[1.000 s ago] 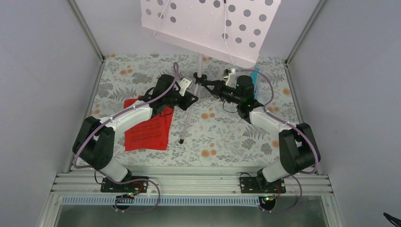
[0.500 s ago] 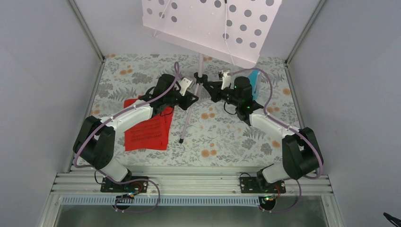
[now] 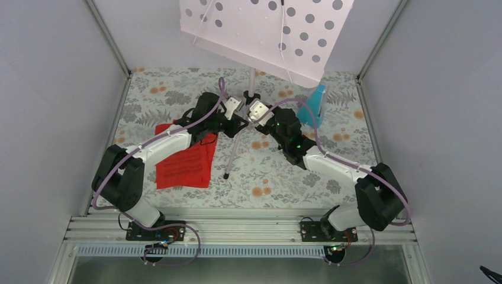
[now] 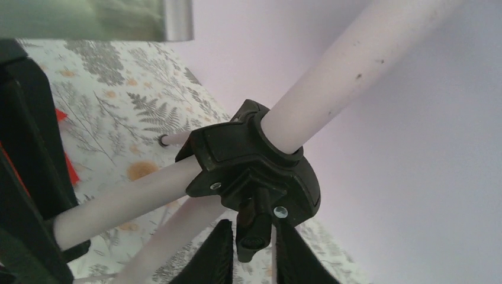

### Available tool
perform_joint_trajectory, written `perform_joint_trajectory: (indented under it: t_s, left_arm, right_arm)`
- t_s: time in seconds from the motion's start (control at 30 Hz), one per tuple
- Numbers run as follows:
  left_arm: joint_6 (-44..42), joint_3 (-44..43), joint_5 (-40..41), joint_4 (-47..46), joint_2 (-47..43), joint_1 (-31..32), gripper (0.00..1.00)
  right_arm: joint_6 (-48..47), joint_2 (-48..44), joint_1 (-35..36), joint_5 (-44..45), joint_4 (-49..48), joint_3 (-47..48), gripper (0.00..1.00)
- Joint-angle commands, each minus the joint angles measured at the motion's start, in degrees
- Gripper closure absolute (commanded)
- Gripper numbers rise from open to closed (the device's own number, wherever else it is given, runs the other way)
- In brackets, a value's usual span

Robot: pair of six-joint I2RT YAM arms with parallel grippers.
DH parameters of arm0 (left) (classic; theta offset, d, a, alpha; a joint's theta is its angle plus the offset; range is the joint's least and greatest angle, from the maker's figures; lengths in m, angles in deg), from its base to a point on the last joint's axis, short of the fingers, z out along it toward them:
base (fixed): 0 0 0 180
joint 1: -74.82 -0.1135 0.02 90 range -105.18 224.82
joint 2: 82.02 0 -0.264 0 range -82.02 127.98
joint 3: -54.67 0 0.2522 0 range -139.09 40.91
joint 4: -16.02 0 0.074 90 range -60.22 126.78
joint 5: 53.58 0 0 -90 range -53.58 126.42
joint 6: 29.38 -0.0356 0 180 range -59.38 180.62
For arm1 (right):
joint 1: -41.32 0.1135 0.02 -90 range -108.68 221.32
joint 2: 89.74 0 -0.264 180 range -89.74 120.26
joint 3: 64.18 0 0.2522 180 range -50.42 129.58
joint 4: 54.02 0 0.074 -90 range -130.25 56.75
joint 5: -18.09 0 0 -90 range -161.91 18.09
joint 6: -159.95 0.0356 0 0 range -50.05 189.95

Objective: Pack up the instrument practice props

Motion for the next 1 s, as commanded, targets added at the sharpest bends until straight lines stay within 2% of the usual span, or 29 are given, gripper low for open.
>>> perform_joint_trajectory:
  t_s: [0.0, 0.1, 0.17, 0.27, 0.33, 0.43, 0.57, 0.73, 0.87, 0.97]
  left_arm:
    - [-4.5, -1.0, 1.8, -0.6, 0.5, -0.2, 0.98]
    - [-4.5, -0.8, 2.4, -0.8, -0.1, -0.2, 0.98]
    - [-4.4, -0.6, 2.7, -1.0, -0.4, -0.2, 0.98]
    - [-4.2, -0.6, 3.1, -0.9, -0.6, -0.2, 0.98]
    - [-4.1, -0.6, 2.9, -0.9, -0.5, -0.1, 0.98]
    - [-4.0, -0.5, 2.9, -1.0, -0.6, -0.2, 0.98]
    - [-4.0, -0.4, 2.9, -1.0, -0.7, -0.1, 0.98]
    - [-4.0, -0.5, 2.9, -1.0, -0.8, 0.0, 0.98]
    - [-4.0, -0.6, 3.0, -0.9, -1.0, -0.1, 0.98]
    - [-4.1, -0.7, 2.7, -0.8, -1.2, -0.1, 0.98]
  right_arm:
    - [-6.5, -2.9, 0.7, 4.8, -5.4, -0.8, 0.70]
    - [1.4, -8.9, 0.7, -0.3, -5.5, -2.0, 0.47]
    - [8.8, -13.3, 0.1, -3.8, -7.1, -5.4, 0.36]
    - [20.7, -19.1, -1.6, -8.8, -11.8, -13.7, 0.26]
    - [29.9, -21.5, -3.2, -8.0, -13.5, -19.0, 0.19]
    - [50.3, -24.3, -7.4, -6.6, -11.8, -23.5, 0.10]
    - [70.4, -24.2, -12.4, -14.5, -10.5, -23.3, 0.10]
    - [93.9, -17.5, -13.3, -24.1, -5.8, -14.4, 0.12]
    - [112.2, -10.6, -13.3, -32.6, -11.1, -9.7, 0.15]
    - [120.7, -5.7, -13.3, -35.4, -16.1, -7.6, 0.14]
